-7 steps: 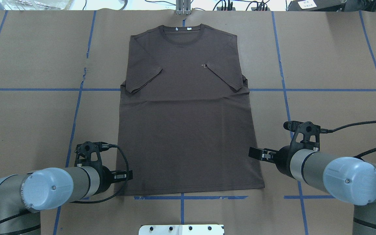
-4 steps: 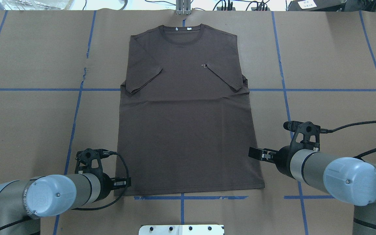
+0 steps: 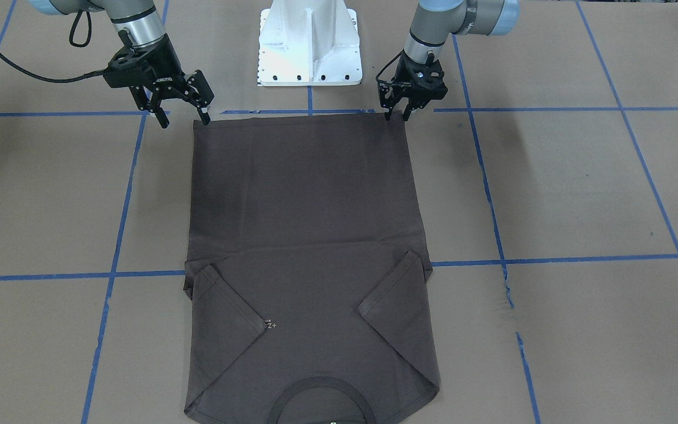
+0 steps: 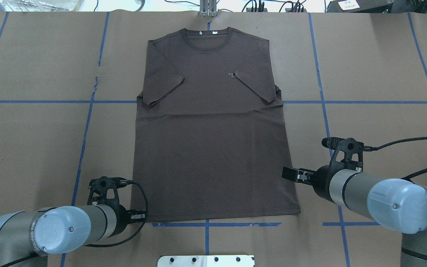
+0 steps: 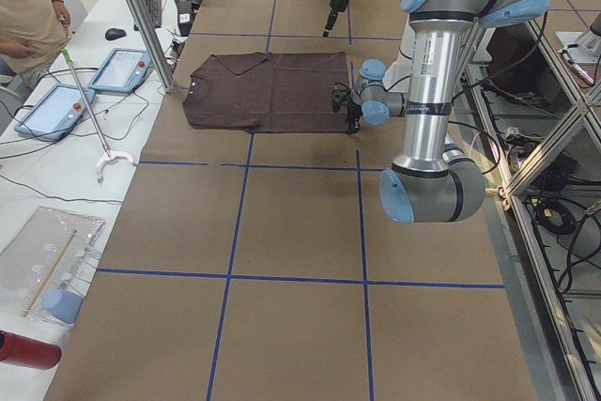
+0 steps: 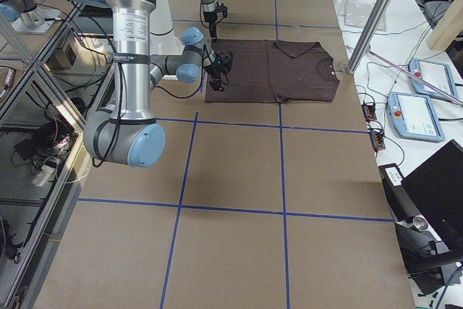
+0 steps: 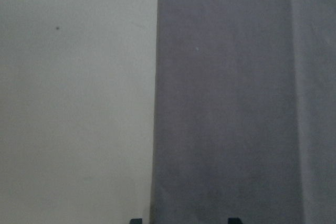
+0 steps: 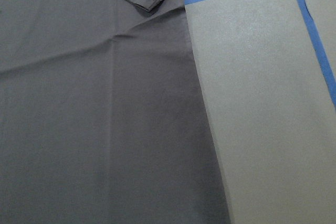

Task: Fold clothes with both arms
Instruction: 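Align both grippers on the hem corners and close on the fabric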

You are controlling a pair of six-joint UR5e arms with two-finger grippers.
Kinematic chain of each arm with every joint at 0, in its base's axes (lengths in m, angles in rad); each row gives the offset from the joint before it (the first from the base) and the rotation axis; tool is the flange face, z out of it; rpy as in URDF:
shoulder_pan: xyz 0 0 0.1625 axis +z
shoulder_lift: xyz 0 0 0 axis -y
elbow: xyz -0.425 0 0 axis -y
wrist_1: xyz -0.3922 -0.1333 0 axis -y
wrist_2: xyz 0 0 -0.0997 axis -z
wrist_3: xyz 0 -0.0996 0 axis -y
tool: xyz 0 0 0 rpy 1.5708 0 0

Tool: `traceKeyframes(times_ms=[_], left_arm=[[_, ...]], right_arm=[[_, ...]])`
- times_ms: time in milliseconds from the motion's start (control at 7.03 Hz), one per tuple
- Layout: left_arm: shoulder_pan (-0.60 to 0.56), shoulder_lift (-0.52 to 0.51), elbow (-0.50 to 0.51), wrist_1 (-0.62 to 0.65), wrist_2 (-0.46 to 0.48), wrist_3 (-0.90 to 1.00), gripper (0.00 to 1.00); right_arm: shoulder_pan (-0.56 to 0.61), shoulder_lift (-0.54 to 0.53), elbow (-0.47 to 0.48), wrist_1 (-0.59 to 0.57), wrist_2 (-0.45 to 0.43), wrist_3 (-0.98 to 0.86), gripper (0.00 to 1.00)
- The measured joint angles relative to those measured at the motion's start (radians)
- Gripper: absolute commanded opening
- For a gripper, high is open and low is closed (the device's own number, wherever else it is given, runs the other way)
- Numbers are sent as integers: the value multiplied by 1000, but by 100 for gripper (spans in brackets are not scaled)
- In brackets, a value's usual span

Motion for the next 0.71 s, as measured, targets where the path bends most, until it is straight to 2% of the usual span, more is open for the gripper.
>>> traceKeyframes(times_ms=[142,711], left_arm=[[7,-1,0,2,0,0,0],[20,-3,-7,15,8,5,0]], right_arm=[[0,0,0,1,0,-1,100],[0,0,0,3,-5,3,100]])
